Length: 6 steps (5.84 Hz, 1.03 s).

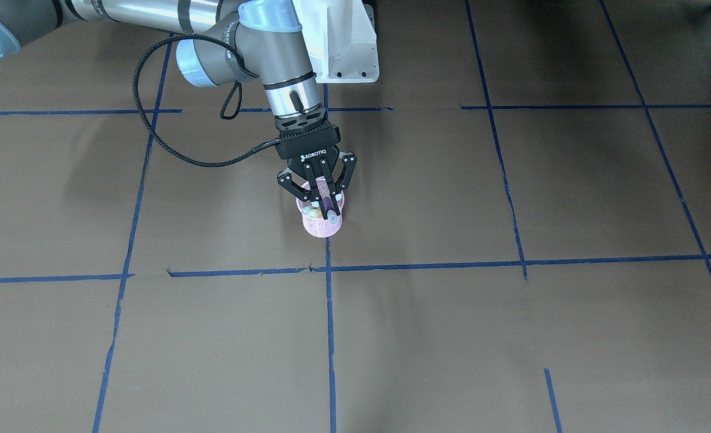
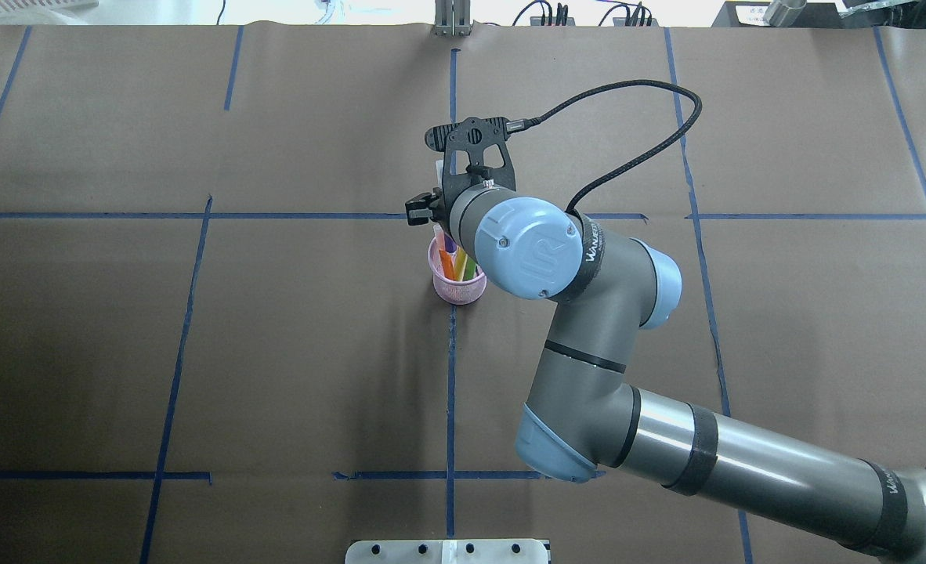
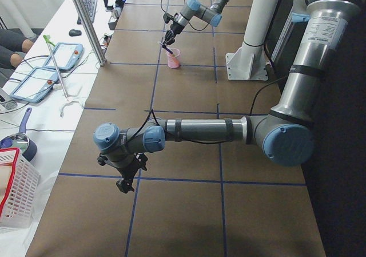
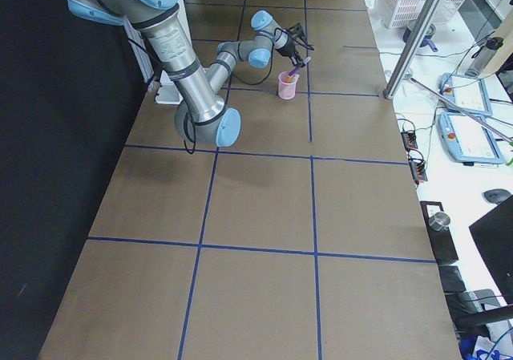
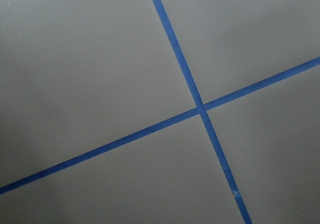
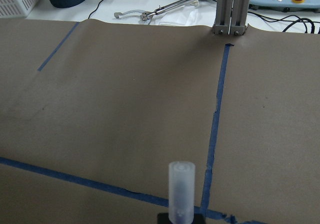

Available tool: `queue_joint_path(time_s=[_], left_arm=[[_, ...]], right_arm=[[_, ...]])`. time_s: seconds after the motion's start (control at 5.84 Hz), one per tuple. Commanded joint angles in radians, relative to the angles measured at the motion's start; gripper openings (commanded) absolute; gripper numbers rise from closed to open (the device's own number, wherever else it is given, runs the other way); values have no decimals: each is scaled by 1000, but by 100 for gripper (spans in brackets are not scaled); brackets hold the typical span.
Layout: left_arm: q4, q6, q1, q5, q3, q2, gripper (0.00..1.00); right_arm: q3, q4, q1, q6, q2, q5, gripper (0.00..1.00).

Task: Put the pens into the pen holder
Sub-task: 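Lower the purple marker into the cup and open the right gripper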

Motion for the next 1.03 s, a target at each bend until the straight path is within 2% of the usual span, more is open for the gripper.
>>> queue_joint_path(time_s=[0.0, 0.34, 0.51, 0.69, 0.86], left_arm=[[0, -4, 0, 0, -111, 108, 100], [0, -4, 0, 0, -175, 169, 100], [-1, -4, 0, 1, -177, 172, 100], [0, -4, 0, 1, -179, 172, 100], [0, -4, -2, 3, -179, 171, 100]], right_arm=[[8, 2, -17, 16, -20, -17, 0], [12, 2, -21, 16, -39, -19, 0], [16, 2, -21, 16, -45, -19, 2], [21, 2, -23, 15, -45, -19, 53], [33, 1, -23, 15, -45, -19, 100]])
